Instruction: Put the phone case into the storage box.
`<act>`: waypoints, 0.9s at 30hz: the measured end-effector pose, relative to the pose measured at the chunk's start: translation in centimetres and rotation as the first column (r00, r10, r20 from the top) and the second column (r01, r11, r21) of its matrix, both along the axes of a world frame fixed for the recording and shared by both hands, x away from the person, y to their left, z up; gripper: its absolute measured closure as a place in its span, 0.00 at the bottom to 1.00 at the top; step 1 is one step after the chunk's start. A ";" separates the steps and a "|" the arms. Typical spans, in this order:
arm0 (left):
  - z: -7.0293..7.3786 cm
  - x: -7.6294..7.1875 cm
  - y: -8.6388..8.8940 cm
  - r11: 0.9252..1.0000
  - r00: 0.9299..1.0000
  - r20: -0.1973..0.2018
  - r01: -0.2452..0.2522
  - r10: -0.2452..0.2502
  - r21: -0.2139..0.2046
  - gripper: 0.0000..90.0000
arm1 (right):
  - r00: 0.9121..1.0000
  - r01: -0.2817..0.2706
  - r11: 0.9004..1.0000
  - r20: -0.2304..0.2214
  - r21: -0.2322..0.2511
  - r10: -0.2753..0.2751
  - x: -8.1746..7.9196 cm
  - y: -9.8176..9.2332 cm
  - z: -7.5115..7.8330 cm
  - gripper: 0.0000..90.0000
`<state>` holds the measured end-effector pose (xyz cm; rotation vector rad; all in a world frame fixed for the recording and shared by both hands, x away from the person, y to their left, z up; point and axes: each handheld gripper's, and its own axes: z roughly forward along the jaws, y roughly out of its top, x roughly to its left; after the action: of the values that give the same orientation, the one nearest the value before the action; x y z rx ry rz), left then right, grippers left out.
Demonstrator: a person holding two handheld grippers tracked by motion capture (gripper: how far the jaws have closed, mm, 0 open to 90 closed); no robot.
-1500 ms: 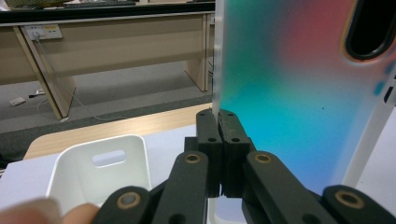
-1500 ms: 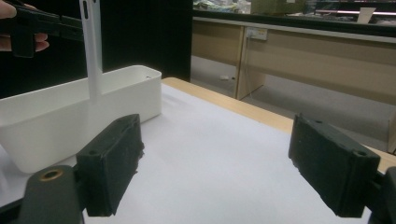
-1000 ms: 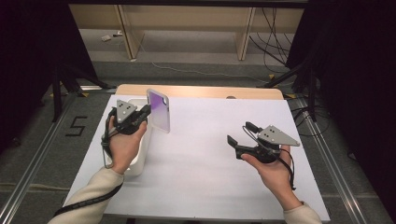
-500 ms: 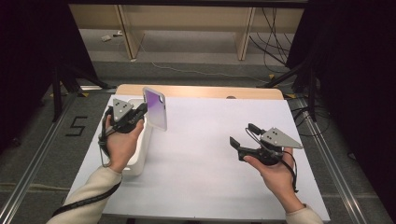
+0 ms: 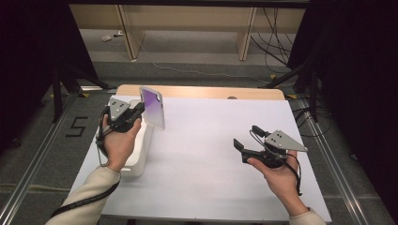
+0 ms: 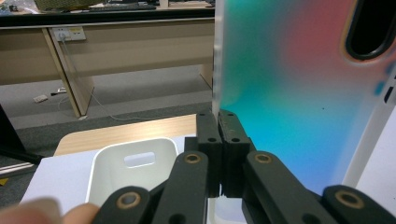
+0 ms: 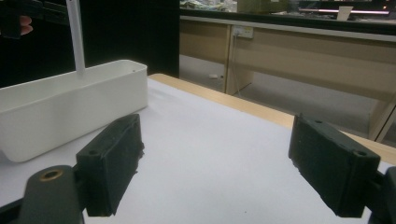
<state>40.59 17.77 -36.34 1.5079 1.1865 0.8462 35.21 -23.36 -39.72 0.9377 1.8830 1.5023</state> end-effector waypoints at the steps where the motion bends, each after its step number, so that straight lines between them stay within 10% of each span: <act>1: 0.0 0.0 0.0 1.000 1.000 0.001 -0.002 0.002 -0.002 0.99 | 1.000 0.001 1.000 0.000 -0.004 -0.001 0.0 -0.1 0.0 0.21; 27: 0.3 0.3 1.1 0.999 0.999 0.006 -0.037 0.037 -0.008 0.98 | 1.000 0.007 1.000 -0.006 -0.002 -0.007 -1.0 -1.0 -0.4 0.21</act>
<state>40.86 18.87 -36.05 1.4798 1.2155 0.8695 34.23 -24.32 -40.17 0.9472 1.8834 1.4948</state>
